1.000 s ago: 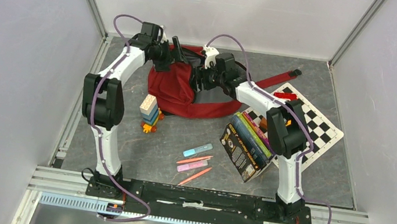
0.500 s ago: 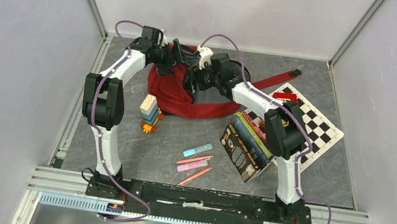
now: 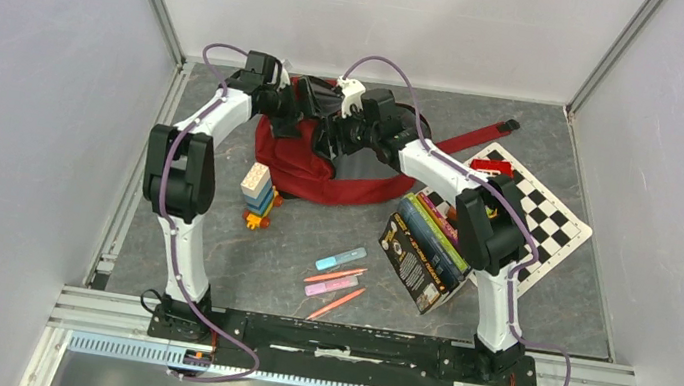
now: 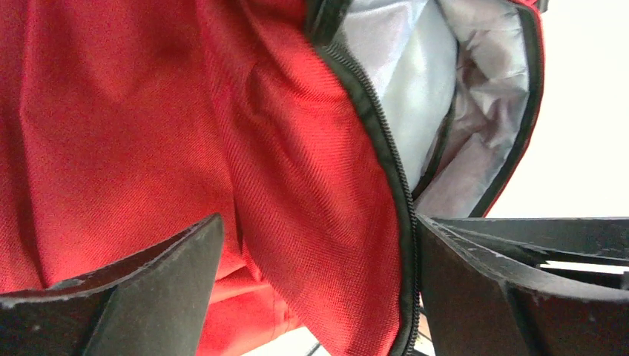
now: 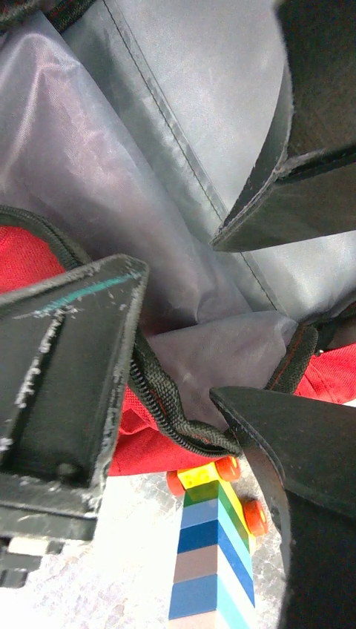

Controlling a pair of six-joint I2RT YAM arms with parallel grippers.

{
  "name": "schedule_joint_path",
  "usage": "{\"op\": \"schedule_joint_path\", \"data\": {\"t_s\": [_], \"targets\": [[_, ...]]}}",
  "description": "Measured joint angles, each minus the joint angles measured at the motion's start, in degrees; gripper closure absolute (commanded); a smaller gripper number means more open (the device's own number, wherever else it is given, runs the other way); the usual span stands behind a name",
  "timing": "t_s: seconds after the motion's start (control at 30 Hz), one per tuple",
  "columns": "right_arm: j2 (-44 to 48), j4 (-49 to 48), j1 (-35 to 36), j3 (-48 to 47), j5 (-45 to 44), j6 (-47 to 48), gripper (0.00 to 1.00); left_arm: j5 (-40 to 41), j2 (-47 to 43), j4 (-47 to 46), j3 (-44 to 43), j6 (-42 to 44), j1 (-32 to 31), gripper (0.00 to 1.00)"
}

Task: Pack the student bag
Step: Unzip the student bag at the center of the board.

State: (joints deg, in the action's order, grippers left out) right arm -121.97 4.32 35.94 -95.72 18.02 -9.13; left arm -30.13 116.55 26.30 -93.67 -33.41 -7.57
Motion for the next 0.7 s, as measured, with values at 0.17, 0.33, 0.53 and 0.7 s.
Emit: {"op": "schedule_joint_path", "data": {"t_s": [0.17, 0.33, 0.53, 0.7], "targets": [[0.00, 1.27, 0.07, -0.17, -2.03, 1.64, 0.28, 1.53, 0.09, 2.36, -0.02, 1.22, 0.00, 0.54], [0.46, 4.94, 0.04, -0.17, -6.75, 4.20, 0.27, 2.08, 0.09, 3.10, -0.02, 2.99, 0.00, 0.89], [7.06, 11.54, -0.74, 1.36, -12.41, 5.62, 0.26, 3.28, 0.09, 3.65, -0.02, 3.54, 0.00, 0.98], [18.56, 17.00, -3.91, 5.73, -14.36, 6.47, 0.28, 4.15, 0.07, 3.69, -0.02, 3.54, 0.00, 0.98]]}}
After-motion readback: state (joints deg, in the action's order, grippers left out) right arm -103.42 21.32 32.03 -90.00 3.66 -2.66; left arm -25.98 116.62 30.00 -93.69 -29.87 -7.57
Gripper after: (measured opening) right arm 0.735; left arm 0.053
